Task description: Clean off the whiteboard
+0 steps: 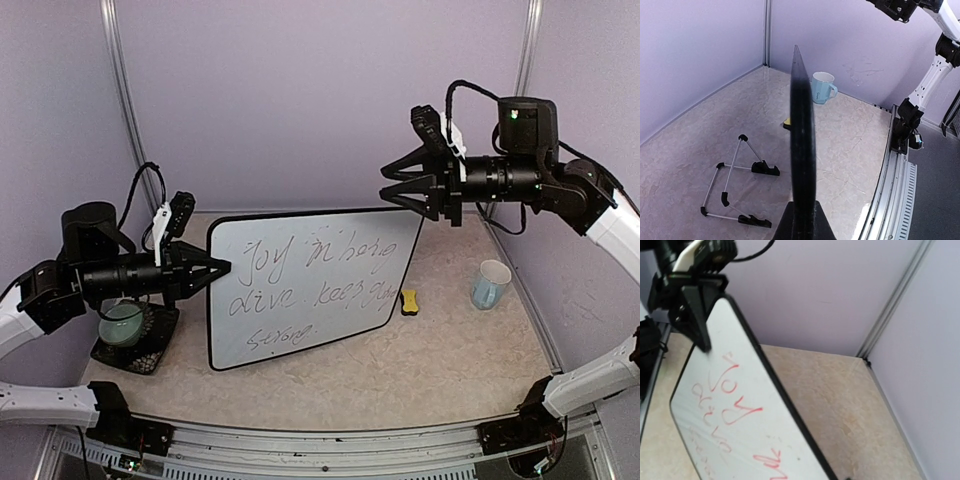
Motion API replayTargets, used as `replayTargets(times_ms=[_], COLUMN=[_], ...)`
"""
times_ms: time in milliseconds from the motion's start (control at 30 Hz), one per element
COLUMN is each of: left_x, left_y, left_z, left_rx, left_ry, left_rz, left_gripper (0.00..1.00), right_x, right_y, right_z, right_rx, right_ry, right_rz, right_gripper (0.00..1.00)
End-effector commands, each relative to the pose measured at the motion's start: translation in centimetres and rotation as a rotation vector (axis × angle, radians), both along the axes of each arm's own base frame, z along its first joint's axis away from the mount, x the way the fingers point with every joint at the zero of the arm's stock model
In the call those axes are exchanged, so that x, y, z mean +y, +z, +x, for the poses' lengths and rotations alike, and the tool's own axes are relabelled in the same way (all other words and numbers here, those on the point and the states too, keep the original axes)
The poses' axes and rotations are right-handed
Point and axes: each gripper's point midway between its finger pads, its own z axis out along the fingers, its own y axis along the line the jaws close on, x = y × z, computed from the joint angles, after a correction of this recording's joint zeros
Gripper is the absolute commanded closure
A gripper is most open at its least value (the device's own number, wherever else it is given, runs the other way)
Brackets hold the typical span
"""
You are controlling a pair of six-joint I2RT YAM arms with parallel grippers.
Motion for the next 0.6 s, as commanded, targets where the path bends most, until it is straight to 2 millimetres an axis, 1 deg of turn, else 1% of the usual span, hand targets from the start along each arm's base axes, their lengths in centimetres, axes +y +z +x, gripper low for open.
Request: replayTargets(times_ms=[0,100,167,267,400,567], left_x=[0.0,0.4,0.7,1.4,1.2,0.4], left_y=[7.5,7.7,7.7,8.0,8.4,9.2], left_z=[-0.9,-1.3,-1.3,-1.1,-0.8,-0.4], left_rx=[-0.193,-0.218,-0.239,-0.269,-0.289,-0.303], left_ry=[-0.039,-0.040,-0.026,0.006,0.013,0.004], left_rz=[-0.276,-0.300,-0.314,-0.336,-0.332,-0.320], left_gripper=[1.00,1.00,1.00,1.00,1.00,1.00], right_x=[0.2,-0.1,-0.5,-1.2,-1.9,-3.6], right_y=[0.2,-0.4,-0.6,-1.5,-3.5,-6.3], right_z=[1.0,2.5,4.1,5.8,7.5,10.2], right_rx=[0.005,0.015,0.014,0.042,0.103,0.190], right_ry=[-0.051,-0.135,-0.224,-0.323,-0.399,-0.523], right_rz=[0.021,0.015,0.027,0.045,0.073,0.085], right_gripper=[0.61,0.59,0.58,0.50,0.42,0.41])
